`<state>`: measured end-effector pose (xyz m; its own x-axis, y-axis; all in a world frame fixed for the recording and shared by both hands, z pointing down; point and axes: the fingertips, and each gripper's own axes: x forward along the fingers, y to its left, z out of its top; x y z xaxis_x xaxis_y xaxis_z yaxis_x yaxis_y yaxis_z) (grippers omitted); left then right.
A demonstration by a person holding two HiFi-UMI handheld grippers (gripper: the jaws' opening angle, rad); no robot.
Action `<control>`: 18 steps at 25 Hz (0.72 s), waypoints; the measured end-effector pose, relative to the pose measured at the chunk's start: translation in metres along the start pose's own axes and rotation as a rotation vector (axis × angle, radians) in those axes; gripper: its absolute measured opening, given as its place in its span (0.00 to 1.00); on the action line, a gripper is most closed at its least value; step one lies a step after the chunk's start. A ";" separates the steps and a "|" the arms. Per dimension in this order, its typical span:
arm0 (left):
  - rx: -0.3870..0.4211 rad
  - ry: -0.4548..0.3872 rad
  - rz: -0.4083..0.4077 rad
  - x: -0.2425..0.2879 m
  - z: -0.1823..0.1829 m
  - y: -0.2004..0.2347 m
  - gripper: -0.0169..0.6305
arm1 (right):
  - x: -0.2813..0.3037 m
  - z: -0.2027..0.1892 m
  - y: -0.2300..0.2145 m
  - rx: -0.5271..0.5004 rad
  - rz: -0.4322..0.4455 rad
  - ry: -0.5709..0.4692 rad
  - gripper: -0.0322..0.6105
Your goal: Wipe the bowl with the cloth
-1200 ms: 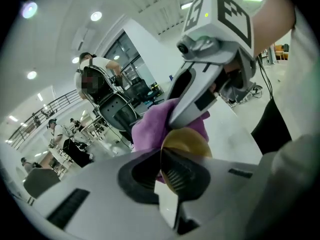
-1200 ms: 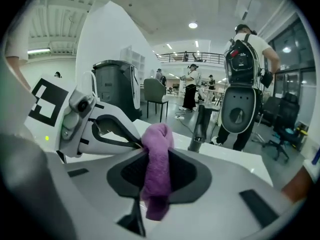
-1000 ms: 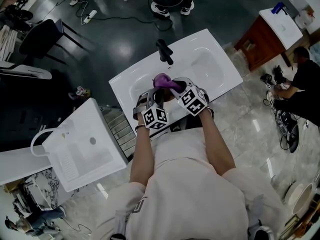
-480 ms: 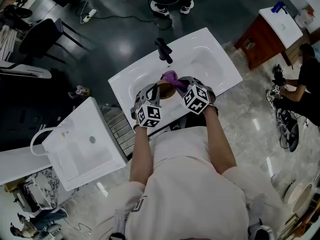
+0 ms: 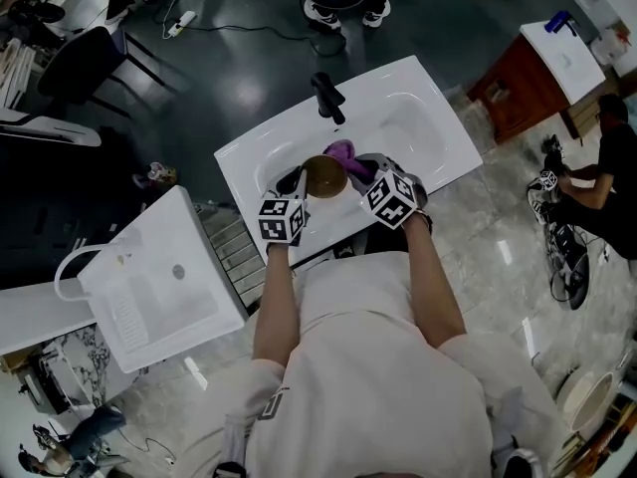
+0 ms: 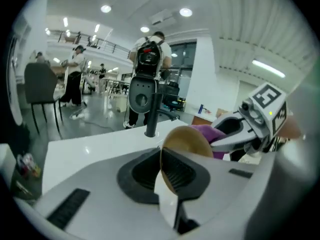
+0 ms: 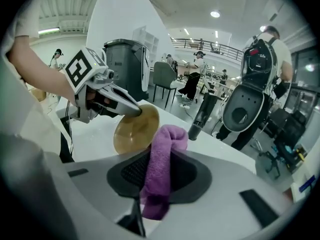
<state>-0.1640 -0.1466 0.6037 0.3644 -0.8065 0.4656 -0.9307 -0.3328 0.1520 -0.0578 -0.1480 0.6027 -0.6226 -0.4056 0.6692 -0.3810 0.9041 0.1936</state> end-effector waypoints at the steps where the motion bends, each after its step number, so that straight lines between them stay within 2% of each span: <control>1: -0.079 0.002 -0.007 0.001 -0.003 0.002 0.05 | 0.000 0.000 0.000 0.002 0.003 -0.002 0.19; 5: -0.384 -0.044 -0.040 0.001 -0.009 0.011 0.05 | -0.002 0.006 0.000 0.014 0.011 -0.028 0.19; 9: -0.624 -0.080 -0.072 0.002 -0.013 0.015 0.05 | -0.003 0.012 0.003 0.015 0.013 -0.053 0.19; 14: -0.798 -0.110 -0.077 0.005 -0.017 0.021 0.05 | -0.003 0.020 0.011 -0.002 0.049 -0.081 0.19; 18: -0.892 -0.128 -0.070 0.004 -0.021 0.025 0.05 | -0.002 0.024 0.024 -0.021 0.094 -0.097 0.19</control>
<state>-0.1862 -0.1475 0.6275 0.3726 -0.8644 0.3376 -0.5662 0.0765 0.8207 -0.0822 -0.1292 0.5884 -0.7186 -0.3289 0.6127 -0.3037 0.9411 0.1489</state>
